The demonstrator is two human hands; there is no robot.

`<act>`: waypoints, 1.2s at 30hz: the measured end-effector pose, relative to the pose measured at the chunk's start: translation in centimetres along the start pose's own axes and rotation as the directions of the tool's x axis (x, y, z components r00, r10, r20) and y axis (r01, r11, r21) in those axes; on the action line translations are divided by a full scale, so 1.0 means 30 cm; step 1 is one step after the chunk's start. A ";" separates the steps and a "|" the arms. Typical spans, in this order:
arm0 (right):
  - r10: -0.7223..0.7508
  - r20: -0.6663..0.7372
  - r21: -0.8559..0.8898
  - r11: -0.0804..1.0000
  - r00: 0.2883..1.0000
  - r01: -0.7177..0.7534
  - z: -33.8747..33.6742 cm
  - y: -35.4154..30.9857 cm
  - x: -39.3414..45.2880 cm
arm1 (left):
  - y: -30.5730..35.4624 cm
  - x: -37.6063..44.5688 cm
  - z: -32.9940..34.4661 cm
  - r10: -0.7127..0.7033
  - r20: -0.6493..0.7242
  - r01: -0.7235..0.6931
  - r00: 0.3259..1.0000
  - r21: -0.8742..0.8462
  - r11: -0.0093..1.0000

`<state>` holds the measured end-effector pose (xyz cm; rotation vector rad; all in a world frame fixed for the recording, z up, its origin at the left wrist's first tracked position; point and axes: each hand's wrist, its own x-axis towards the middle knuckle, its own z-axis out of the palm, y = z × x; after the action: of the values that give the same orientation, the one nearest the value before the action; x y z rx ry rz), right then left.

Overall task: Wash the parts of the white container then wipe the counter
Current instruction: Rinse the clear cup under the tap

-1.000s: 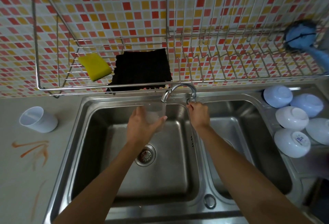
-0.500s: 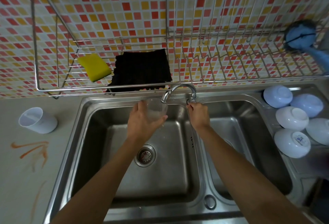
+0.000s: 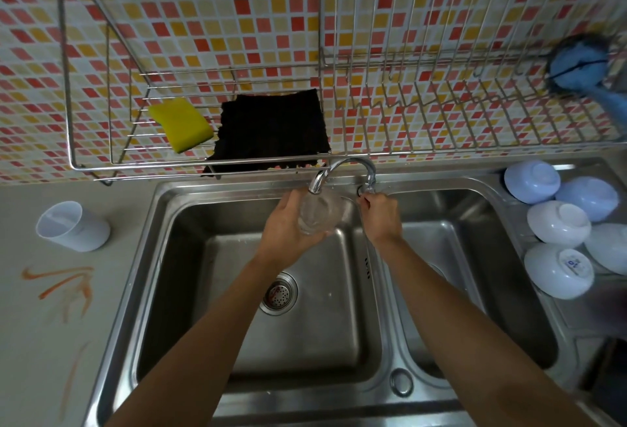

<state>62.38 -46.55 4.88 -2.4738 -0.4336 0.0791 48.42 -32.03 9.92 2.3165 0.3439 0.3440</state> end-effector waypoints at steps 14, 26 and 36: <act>-0.020 -0.001 -0.059 0.998 1.000 0.020 -0.015 -0.016 -0.002 | -0.078 -0.054 -0.041 0.104 0.034 -0.109 0.994 0.246 0.963; 0.066 -0.031 -0.031 0.997 0.997 -0.067 -0.033 -0.001 0.009 | -0.155 -0.062 -0.026 0.070 0.120 -0.122 0.990 0.505 0.855; 0.062 -0.011 -0.052 0.997 0.998 -0.062 -0.031 0.005 0.009 | -0.165 -0.094 -0.019 0.001 0.288 -0.253 0.958 0.840 0.480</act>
<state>62.82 -47.11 5.55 -2.5381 -0.3592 0.0822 44.89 -29.28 6.35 3.3894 0.2321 -0.1311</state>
